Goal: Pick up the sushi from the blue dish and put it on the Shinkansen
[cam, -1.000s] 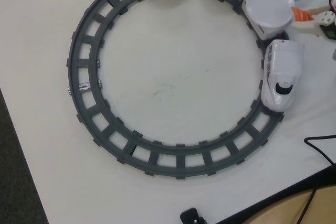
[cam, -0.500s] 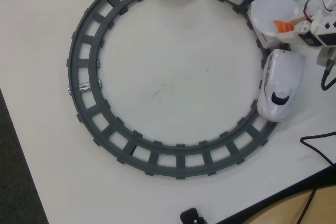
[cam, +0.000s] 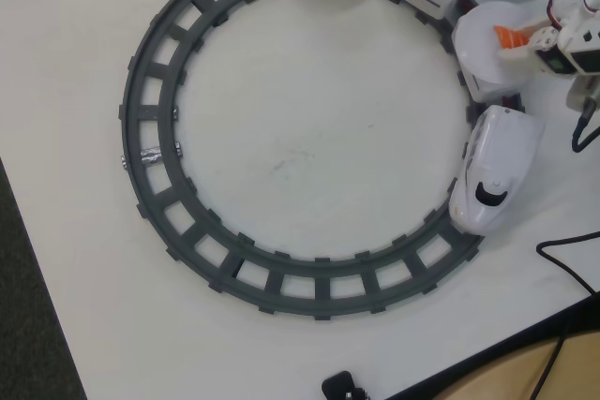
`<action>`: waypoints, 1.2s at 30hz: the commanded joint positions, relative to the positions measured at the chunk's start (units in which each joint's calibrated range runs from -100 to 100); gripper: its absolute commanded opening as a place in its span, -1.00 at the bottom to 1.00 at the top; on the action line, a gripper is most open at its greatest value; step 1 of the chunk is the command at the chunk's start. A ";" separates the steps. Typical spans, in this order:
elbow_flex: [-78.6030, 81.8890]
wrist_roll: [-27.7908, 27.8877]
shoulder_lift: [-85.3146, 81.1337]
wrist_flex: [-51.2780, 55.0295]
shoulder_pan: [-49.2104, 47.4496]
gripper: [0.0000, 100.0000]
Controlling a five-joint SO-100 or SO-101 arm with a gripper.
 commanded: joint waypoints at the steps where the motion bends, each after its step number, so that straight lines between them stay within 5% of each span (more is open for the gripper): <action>1: -1.18 -0.13 -0.03 0.69 0.13 -0.94; 10: -1.54 -0.08 -0.20 8.47 -0.13 -0.92; 20: -1.54 -0.18 -5.21 8.47 -0.75 -0.44; 26: -1.72 -3.22 -10.80 7.96 -3.57 -0.39; 31: -1.72 -11.46 -23.33 4.28 -2.86 -0.40; 36: -1.54 -28.55 -36.69 4.19 7.17 -0.40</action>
